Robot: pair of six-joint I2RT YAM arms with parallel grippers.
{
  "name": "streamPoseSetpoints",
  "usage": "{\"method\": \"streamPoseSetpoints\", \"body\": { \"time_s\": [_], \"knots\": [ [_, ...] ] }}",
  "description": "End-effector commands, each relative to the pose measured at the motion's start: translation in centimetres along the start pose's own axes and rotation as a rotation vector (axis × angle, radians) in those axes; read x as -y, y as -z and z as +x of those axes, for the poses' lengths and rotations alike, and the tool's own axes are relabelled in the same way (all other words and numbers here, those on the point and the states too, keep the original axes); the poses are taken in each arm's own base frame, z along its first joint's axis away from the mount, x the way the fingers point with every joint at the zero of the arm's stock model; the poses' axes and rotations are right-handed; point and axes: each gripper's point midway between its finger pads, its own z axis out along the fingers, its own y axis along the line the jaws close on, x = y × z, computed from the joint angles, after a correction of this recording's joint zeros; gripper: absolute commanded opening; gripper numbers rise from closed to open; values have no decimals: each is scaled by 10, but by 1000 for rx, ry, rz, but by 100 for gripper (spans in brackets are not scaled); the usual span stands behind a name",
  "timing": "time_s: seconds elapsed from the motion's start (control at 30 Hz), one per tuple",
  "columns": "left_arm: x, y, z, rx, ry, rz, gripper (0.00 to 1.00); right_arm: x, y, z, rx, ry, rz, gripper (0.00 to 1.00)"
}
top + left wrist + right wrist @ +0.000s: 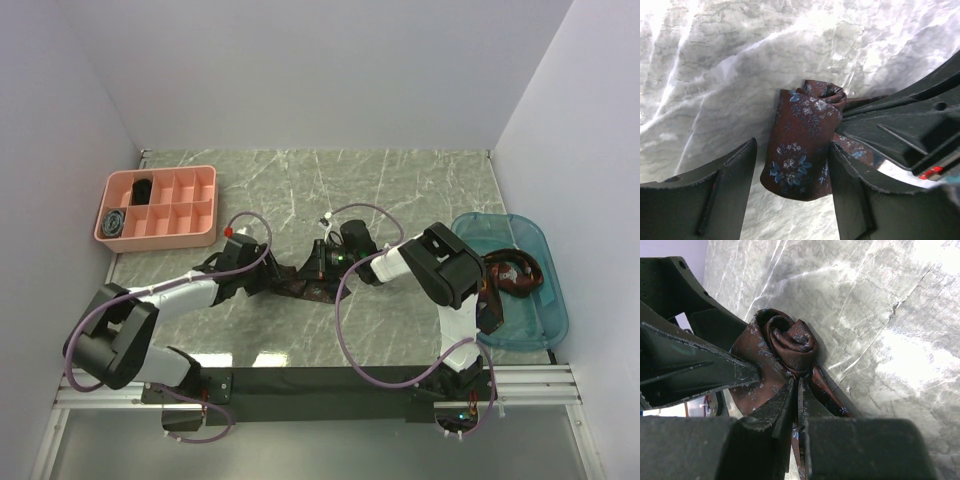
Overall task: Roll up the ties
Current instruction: Roll the tie
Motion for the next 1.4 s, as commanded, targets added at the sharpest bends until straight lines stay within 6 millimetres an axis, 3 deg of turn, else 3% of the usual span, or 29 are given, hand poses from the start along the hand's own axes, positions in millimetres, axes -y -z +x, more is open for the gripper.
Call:
{"method": "streamPoseSetpoints", "body": {
  "time_s": [0.0,0.27,0.6,0.7,0.83,0.93,1.1,1.2,1.37],
  "knots": [
    [16,3,-5,6,34,123,63,26,1,26,-50,-21,90,11],
    [12,11,-8,18,83,206,62,27,1,27,-52,-22,94,11],
    [12,9,-3,-7,125,281,52,28,1,28,-54,-23,97,11],
    [10,9,-3,-4,137,289,43,29,1,28,-55,-23,96,10],
    [7,8,-3,4,128,275,7,28,0,28,-54,-22,100,11],
    [-1,8,-8,26,114,217,1,26,2,27,-52,-19,107,12],
    [-7,19,-26,110,93,143,1,8,13,10,-2,17,114,24],
    [-6,22,-29,130,90,137,1,-5,22,-6,46,60,136,26],
    [0,21,-23,116,80,156,1,-15,23,-11,53,77,124,24]
  ]
}}
